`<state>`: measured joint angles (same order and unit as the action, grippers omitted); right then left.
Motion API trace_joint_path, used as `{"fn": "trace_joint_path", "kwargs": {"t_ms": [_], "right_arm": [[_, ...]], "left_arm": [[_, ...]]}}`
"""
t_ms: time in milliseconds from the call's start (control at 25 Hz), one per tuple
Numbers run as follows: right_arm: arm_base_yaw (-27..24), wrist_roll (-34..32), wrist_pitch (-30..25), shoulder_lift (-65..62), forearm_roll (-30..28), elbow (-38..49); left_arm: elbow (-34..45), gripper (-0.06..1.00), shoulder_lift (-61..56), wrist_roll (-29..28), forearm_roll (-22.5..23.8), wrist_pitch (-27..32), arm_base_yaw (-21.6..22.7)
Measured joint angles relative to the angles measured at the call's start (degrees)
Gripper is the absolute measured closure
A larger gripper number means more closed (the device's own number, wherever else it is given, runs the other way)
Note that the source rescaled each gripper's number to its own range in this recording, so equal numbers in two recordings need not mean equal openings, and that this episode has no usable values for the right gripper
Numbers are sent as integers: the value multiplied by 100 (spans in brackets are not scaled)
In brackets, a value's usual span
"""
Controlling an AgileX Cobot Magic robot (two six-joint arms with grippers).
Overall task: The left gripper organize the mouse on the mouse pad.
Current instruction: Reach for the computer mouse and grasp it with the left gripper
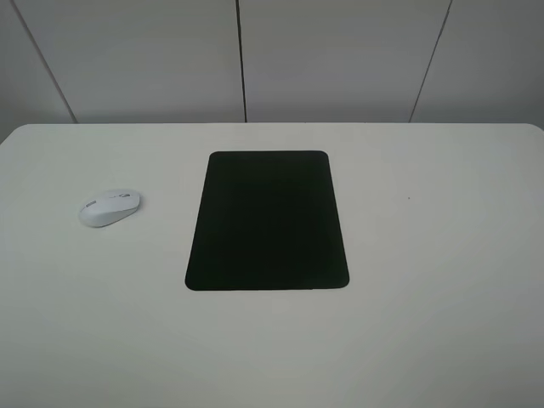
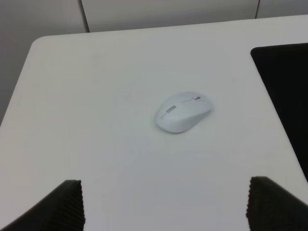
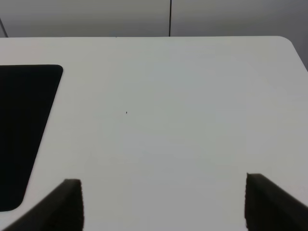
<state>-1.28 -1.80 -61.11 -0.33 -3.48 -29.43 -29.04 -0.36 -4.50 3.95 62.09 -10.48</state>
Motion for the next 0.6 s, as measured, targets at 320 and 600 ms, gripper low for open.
{"fn": "trace_joint_path", "kwargs": {"t_ms": [320, 600], "right_arm": [[0, 0, 0, 0, 0, 0], [0, 0, 0, 0, 0, 0]], "left_arm": [[0, 44, 0, 0, 0, 0, 0], [0, 44, 0, 0, 0, 0, 0]]}}
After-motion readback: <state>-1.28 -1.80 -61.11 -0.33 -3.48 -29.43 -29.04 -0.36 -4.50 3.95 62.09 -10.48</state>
